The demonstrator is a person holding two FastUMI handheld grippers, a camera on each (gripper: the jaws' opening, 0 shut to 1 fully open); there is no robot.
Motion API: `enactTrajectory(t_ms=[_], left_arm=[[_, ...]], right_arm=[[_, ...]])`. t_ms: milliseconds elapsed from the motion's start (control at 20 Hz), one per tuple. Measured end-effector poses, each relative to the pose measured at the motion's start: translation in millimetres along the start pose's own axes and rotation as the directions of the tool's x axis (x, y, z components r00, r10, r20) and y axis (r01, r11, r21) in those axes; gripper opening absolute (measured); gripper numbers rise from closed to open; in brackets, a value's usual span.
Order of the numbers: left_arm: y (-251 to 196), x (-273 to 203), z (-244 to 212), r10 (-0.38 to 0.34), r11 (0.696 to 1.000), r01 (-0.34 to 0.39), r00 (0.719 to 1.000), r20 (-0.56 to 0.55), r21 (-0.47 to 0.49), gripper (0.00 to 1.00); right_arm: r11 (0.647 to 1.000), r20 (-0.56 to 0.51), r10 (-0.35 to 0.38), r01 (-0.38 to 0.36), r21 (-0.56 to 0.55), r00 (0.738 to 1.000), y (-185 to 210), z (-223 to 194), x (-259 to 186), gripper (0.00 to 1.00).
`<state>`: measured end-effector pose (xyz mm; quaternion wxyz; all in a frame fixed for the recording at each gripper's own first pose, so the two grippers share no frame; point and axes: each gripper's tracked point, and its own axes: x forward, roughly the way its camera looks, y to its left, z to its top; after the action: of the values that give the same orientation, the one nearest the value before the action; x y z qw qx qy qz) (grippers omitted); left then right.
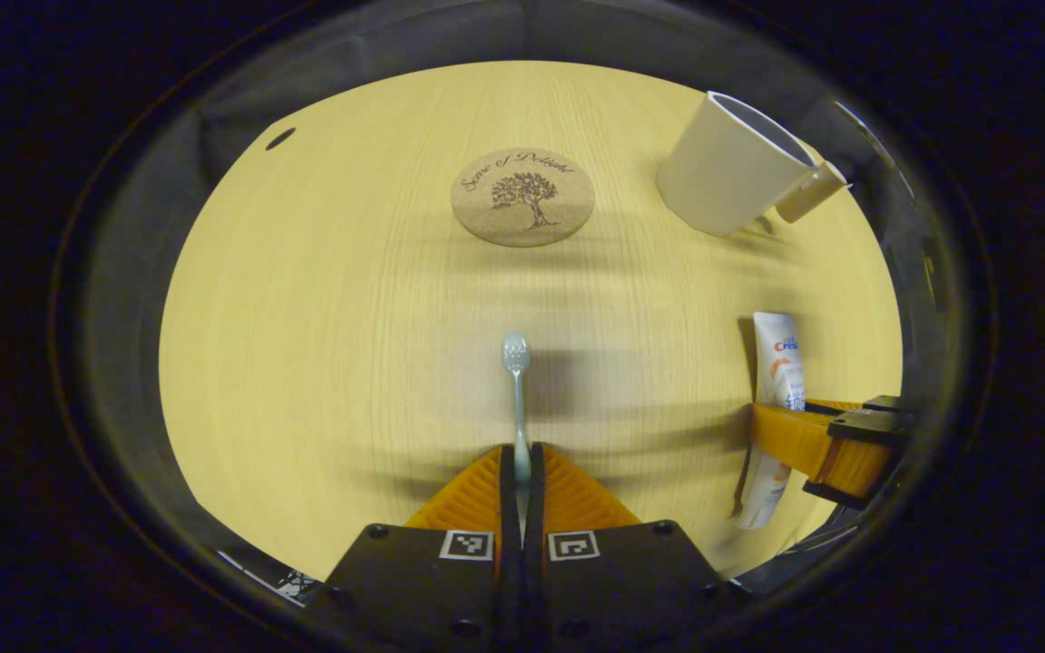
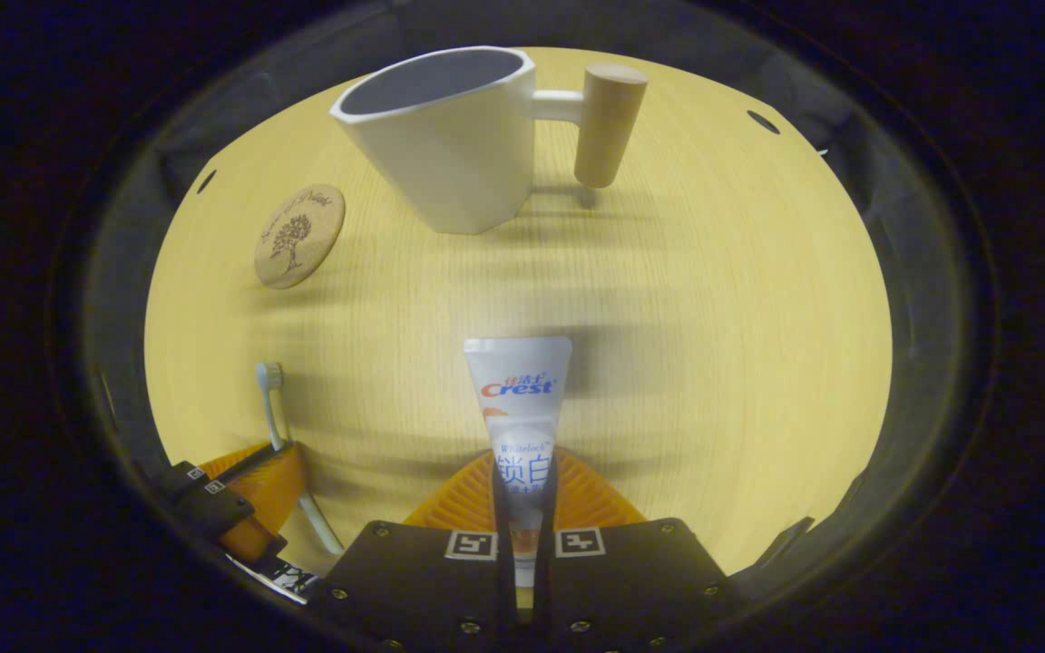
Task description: Put the toothbrush and toothpaste on the desktop into the cup, then pick up the cup and place it on the coaster on the desktop.
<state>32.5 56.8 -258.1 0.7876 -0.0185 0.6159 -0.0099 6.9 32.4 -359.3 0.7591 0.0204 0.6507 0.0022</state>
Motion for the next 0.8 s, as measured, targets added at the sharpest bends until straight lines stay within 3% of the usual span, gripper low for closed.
enactTrajectory(t_ms=[150, 200, 250, 300, 650, 800], left_arm=[[8.5, -31.5, 20.3, -0.005, 1.0, 0.005, 1.0, 0.004, -0.007, 0.08], [0.8, 16.2, -37.8, -0.005, 1.0, 0.005, 1.0, 0.008, -0.008, 0.08], [17.0, -8.2, 6.5, -0.006, 1.0, 0.006, 1.0, 0.009, -0.009, 0.08], [21.1, -33.9, 12.4, -0.007, 1.0, 0.007, 1.0, 0.01, -0.01, 0.08], [56.5, -56.8, 4.6, -0.019, 1.0, 0.02, 0.999, 0.037, -0.023, 0.08], [55.9, -67.6, 10.1, -0.005, 1.0, 0.006, 0.996, 0.084, -0.009, 0.08]], right_arm=[[1.0, 0.013, 0.013, -0.013, 0.007, 1.0, -1.5, 0.7, -0.4, 0.08], [1.0, 0.015, 0.015, -0.015, 0.009, 1.0, -1.0, -0.6, -1.1, 0.09], [1.0, 0.023, 0.018, -0.018, 0.012, 1.0, -0.6, -0.2, -0.4, 0.09], [1.0, 0.023, 0.024, -0.024, 0.008, 0.999, -0.6, -0.2, -1.1, 0.09], [0.996, 0.051, 0.068, -0.071, 0.048, 0.996, -8.9, 9.8, -16.2, 0.08], [0.994, 0.118, 0.078, -0.086, 0.063, 0.99, -15.3, 25.2, -37.5, 0.08]])
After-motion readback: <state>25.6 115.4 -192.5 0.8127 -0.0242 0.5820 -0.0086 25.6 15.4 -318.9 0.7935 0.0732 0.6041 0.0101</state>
